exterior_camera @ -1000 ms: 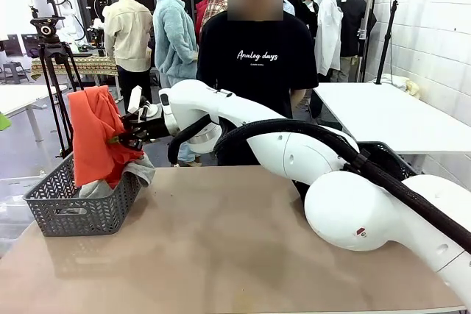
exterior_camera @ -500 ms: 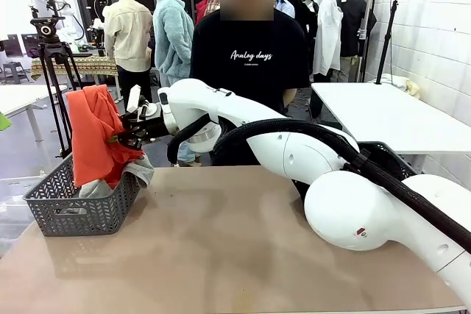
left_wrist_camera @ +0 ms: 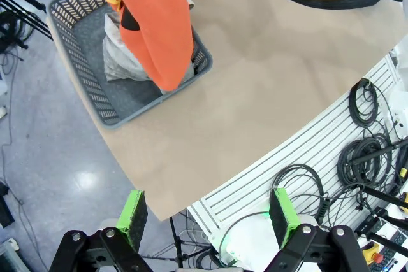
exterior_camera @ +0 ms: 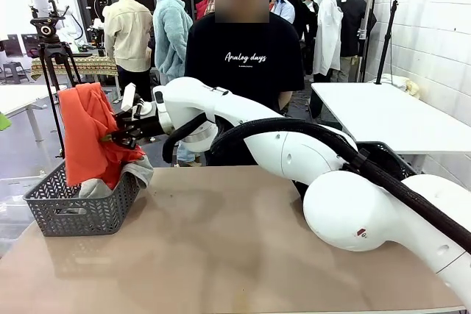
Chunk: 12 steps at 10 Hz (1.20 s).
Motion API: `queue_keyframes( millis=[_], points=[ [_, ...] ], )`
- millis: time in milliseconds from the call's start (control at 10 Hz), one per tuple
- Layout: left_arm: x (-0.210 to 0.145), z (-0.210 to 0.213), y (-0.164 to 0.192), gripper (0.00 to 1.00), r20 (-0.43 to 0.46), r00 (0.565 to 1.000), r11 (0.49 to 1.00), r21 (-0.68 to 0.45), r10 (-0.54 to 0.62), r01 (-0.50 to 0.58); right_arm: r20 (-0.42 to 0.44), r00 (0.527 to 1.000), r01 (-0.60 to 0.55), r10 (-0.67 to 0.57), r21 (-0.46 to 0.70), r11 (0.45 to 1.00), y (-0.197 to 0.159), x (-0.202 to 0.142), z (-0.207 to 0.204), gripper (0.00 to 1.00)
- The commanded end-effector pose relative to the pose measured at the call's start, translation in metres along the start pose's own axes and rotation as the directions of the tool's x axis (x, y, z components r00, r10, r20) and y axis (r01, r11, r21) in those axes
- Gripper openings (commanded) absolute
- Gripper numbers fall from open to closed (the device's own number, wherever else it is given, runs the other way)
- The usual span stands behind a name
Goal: Sort the tops and bottoms.
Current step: Sort the clothes according to human instructions.
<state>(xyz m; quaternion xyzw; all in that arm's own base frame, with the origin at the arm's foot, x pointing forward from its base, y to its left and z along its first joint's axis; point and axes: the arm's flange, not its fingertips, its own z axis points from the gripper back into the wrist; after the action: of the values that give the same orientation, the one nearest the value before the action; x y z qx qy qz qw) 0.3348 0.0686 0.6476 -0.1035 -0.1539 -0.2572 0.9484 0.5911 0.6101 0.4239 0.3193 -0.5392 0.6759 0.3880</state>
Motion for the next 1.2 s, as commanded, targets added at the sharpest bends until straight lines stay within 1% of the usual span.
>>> queue_keyframes(
  millis=[0,200,300,500,700,800,900,1100],
  points=[
    [-0.002,0.000,0.000,1.00,-0.002,1.000,1.000,-0.004,0.001,-0.001,0.057,0.998,0.010,-0.008,-0.034,0.999,-0.063,0.010,-0.059,0.00],
    [-0.002,0.000,0.000,1.00,-0.002,1.000,1.000,-0.004,0.001,-0.001,0.032,0.999,0.041,-0.041,-0.014,0.999,-0.086,0.006,-0.086,0.00],
    [-0.002,0.000,0.000,1.00,-0.002,1.000,1.000,-0.004,0.001,-0.001,0.039,0.998,0.051,-0.052,0.021,0.998,-0.096,-0.009,-0.101,0.00],
    [-0.002,0.000,0.000,1.00,-0.002,1.000,1.000,-0.004,0.001,-0.001,0.046,0.995,0.080,-0.084,0.087,0.993,-0.111,-0.052,-0.132,0.00],
    [-0.002,0.000,0.000,1.00,-0.002,1.000,1.000,-0.004,0.001,-0.001,0.049,0.996,0.068,-0.075,0.144,0.987,-0.119,-0.078,-0.156,0.00],
    [-0.002,0.000,0.000,1.00,-0.002,1.000,1.000,-0.004,0.001,-0.001,0.052,0.996,0.061,-0.071,0.163,0.985,-0.121,-0.083,-0.165,0.06],
    [-0.002,0.000,0.000,1.00,-0.002,1.000,1.000,-0.004,0.001,-0.001,0.049,0.994,0.088,-0.097,0.164,0.983,-0.124,-0.090,-0.173,0.23],
    [-0.002,0.000,0.000,1.00,-0.002,1.000,1.000,-0.004,0.001,-0.001,0.051,0.995,0.081,-0.089,0.146,0.986,-0.127,-0.094,-0.176,0.63]
  ],
)
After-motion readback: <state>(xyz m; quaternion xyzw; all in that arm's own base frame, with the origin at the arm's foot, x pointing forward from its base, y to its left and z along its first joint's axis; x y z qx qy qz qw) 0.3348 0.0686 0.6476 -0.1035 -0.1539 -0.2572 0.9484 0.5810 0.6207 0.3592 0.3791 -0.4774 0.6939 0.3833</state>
